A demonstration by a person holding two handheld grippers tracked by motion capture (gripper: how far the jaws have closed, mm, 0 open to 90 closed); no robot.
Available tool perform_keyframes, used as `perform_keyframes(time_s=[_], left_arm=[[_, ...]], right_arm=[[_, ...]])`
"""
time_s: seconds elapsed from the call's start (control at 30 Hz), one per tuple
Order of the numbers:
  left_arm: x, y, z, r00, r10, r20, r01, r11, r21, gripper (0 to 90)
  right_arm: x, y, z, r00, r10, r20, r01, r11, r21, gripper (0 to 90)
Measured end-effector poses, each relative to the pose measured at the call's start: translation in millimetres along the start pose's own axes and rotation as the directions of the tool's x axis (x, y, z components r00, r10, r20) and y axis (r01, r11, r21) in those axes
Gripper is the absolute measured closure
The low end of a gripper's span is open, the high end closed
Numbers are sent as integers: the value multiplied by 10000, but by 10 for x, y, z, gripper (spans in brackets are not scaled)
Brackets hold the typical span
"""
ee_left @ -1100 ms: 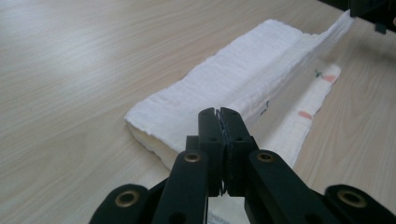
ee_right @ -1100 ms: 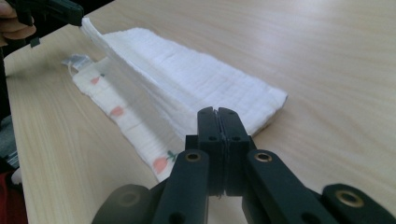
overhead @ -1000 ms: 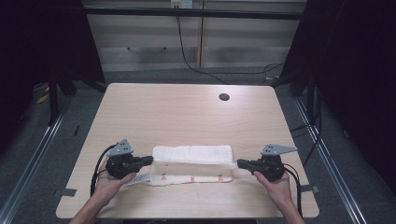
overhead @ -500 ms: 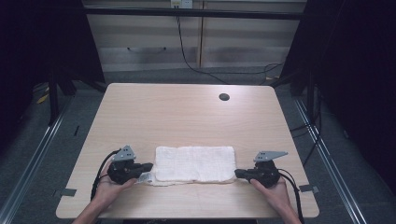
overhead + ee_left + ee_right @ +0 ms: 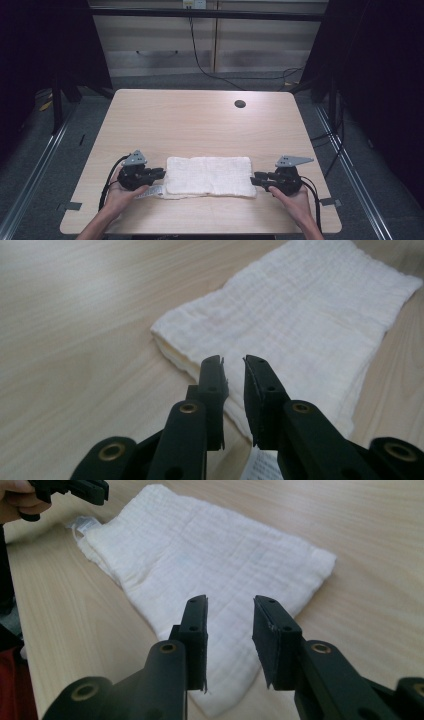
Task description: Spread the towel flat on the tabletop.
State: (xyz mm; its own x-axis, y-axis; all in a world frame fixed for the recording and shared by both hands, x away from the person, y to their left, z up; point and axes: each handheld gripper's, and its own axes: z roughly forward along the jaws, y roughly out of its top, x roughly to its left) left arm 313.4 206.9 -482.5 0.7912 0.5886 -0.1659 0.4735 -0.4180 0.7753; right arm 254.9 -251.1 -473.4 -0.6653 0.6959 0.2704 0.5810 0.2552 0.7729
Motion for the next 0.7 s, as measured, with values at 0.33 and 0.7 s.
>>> perform_keyframes(time_s=[0.33, 0.7], left_arm=[[104, 211, 382, 9999, -153, 7, 153, 9987, 496, 768], [29, 99, 474, 9984, 413, -381, -385, 9966, 727, 715]], right_arm=[[-175, 280, 546, 9997, -105, -221, 123, 9967, 808, 719], [-52, 114, 654, 9977, -541, -419, 596, 9881, 1418, 656]])
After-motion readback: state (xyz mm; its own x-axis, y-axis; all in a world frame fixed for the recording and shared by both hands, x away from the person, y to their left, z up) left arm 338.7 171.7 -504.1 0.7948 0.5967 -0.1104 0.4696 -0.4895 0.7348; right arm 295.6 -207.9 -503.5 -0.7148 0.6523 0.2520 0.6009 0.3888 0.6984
